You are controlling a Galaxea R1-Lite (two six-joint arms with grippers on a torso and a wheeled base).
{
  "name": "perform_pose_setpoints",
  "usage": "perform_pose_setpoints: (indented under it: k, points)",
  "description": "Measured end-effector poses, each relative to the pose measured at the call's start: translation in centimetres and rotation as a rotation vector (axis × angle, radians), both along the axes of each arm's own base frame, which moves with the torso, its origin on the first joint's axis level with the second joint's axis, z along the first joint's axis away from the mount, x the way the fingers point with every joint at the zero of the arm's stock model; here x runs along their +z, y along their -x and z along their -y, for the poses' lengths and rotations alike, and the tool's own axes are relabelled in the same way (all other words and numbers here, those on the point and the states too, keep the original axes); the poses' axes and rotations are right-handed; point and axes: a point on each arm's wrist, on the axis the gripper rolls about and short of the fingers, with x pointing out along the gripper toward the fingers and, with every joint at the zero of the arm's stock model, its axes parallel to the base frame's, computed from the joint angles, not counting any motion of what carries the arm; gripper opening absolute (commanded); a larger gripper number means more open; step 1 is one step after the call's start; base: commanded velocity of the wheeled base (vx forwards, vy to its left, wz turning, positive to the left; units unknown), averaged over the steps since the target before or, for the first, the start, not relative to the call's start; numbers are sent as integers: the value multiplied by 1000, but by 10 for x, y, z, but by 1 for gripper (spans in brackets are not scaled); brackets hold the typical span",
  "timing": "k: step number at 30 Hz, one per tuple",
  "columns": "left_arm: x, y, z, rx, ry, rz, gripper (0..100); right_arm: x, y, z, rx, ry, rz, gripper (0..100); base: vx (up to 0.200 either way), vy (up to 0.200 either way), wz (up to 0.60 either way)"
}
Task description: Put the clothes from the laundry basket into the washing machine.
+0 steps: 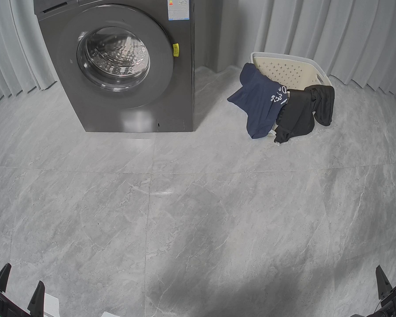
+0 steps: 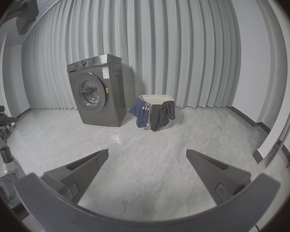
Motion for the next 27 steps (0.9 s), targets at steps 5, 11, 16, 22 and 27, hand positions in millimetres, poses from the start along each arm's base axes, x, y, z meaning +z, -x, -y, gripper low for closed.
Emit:
perform_pose_setpoints:
  k: [5, 11, 16, 22, 27]
  points:
    - [0, 0, 0, 3, 8, 0, 100, 0, 0, 0, 0, 0, 0, 100, 0, 0, 0]
    - [0, 0, 0, 4, 15, 0, 100, 0, 0, 0, -1, 0, 0, 100, 67, 0, 0]
    - [0, 0, 0, 4, 15, 0, 100, 0, 0, 0, 0, 0, 0, 100, 200, 0, 0]
    - [0, 0, 0, 3, 15, 0, 100, 0, 0, 0, 0, 0, 0, 100, 200, 0, 0]
    - [0, 0, 0, 4, 17, 0, 100, 0, 0, 0, 0, 0, 0, 100, 200, 0, 0]
